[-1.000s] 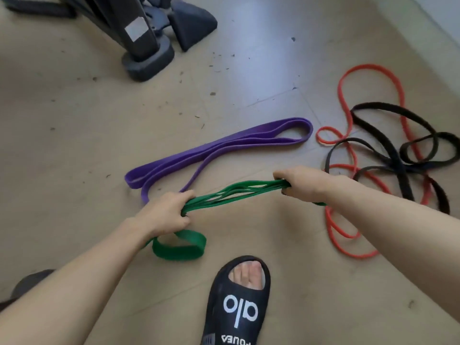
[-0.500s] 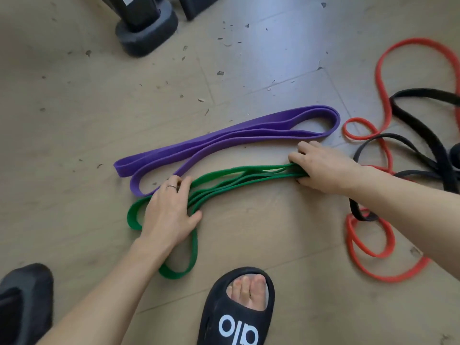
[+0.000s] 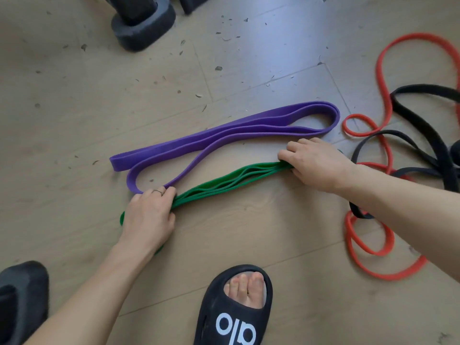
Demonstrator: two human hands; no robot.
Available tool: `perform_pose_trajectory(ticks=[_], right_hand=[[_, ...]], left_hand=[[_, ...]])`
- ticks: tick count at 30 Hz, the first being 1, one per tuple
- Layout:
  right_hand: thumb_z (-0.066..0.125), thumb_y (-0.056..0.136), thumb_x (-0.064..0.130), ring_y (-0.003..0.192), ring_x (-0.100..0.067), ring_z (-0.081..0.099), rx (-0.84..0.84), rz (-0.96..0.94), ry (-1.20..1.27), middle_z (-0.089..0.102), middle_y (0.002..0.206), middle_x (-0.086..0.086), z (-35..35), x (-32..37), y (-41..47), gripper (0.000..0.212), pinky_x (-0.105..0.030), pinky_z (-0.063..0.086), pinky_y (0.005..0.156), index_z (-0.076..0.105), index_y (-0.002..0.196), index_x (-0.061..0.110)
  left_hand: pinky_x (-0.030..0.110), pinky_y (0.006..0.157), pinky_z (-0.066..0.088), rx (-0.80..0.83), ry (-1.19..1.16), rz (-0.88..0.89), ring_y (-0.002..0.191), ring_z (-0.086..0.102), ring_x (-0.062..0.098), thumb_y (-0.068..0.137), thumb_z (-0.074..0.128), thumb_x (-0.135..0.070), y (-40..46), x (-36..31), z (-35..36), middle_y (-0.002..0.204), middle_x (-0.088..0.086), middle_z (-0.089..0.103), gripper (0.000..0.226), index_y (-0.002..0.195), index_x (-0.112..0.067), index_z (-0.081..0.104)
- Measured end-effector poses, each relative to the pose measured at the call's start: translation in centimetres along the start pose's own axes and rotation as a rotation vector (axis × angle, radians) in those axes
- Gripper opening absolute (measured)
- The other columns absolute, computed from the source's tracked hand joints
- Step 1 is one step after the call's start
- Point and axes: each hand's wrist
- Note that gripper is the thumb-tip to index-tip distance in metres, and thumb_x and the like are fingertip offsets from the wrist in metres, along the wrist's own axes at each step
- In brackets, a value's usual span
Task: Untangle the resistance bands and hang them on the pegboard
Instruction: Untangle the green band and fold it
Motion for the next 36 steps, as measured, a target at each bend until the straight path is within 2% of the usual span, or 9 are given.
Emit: perform_pose_trajectory(ticks=[4,8,10,13,15,20,25,32,36], right_hand=[[0.053,0.101,0.019,0.110,-0.022,0.055,0.038,0.031,0.077,0.059,0.120,-0.002,-0.2,0.2,0.4,0.032,-0.035,0.049,0.089,0.053,0.133,0.022],[0.059,0.098,0.023,0.114,-0.024,0.050,0.026,0.082,0.093,0.051,0.127,-0.004,0.2,0.2,0.3,0.038,-0.034,0.042,0.090,0.049,0.134,0.022],[0.063,0.096,0.028,0.118,-0.025,0.050,0.031,0.125,0.092,0.051,0.130,-0.005,0.3,0.2,0.3,0.043,-0.035,0.041,0.095,0.047,0.135,0.020],[0.066,0.094,0.034,0.123,-0.026,0.049,0.039,0.143,0.099,0.050,0.134,-0.006,0.3,0.3,0.3,0.055,-0.037,0.040,0.100,0.043,0.142,0.019],[0.065,0.094,0.042,0.122,-0.026,0.049,0.037,0.131,0.084,0.048,0.133,-0.006,0.3,0.3,0.2,0.058,-0.037,0.040,0.101,0.042,0.142,0.020],[0.056,0.100,0.042,0.115,-0.024,0.051,0.016,0.062,0.057,0.051,0.125,-0.004,0.8,0.6,0.1,0.041,-0.038,0.042,0.099,0.047,0.135,0.023],[0.054,0.100,0.037,0.109,-0.025,0.051,-0.015,0.094,0.050,0.052,0.119,-0.005,1.2,1.2,0.1,0.034,-0.040,0.044,0.096,0.050,0.130,0.020],[0.062,0.093,0.036,0.112,-0.029,0.054,-0.073,0.089,0.038,0.054,0.120,-0.008,1.9,2.0,-0.1,0.047,-0.042,0.042,0.104,0.049,0.133,0.016],[0.064,0.090,0.032,0.118,-0.031,0.053,-0.104,0.066,0.026,0.056,0.124,-0.011,1.9,2.4,-0.4,0.056,-0.044,0.037,0.111,0.045,0.139,0.013]], left_hand=[[0.040,0.066,0.051,-0.012,0.003,0.048,0.076,0.063,0.035,0.070,0.081,-0.012,-0.1,1.5,0.4,0.084,0.009,0.065,0.033,0.098,-0.012,0.063],[0.036,0.063,0.044,0.065,0.040,0.046,0.079,0.063,0.033,0.069,0.089,-0.042,-0.1,2.6,0.0,0.088,0.006,0.062,0.050,0.100,-0.014,0.061],[0.037,0.070,0.044,0.125,0.058,0.014,0.090,0.062,0.031,0.067,0.085,-0.055,-0.3,2.8,-0.5,0.100,0.004,0.059,0.064,0.112,-0.018,0.059],[0.038,0.094,0.044,0.208,0.069,-0.003,0.111,0.058,0.028,0.062,0.080,-0.055,-1.2,3.3,-1.0,0.120,0.003,0.054,0.085,0.134,-0.022,0.050],[0.038,0.097,0.043,0.248,0.079,-0.015,0.115,0.057,0.029,0.058,0.081,-0.054,-1.6,3.6,-1.2,0.125,0.004,0.053,0.090,0.136,-0.022,0.048],[0.039,0.064,0.054,0.090,0.078,0.040,0.074,0.067,0.035,0.061,0.091,-0.014,-1.8,4.9,0.3,0.086,0.011,0.064,0.045,0.096,-0.011,0.064],[0.042,0.063,0.051,0.028,0.051,-0.014,0.071,0.062,0.039,0.065,0.091,-0.017,-2.1,4.8,1.4,0.089,0.016,0.058,0.045,0.096,-0.007,0.060],[0.050,0.106,0.041,0.081,0.180,-0.139,0.122,0.057,0.039,0.058,0.088,-0.063,-2.3,3.0,0.6,0.125,0.023,0.062,0.102,0.130,0.001,0.057],[0.043,0.104,0.041,0.137,0.213,-0.199,0.127,0.052,0.035,0.070,0.078,-0.064,-2.3,0.8,-1.7,0.132,0.018,0.058,0.091,0.136,-0.009,0.048]])
Point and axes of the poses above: each hand's wrist, its own y-axis towards the middle knuckle, its own z-axis out of the palm, x = y × z
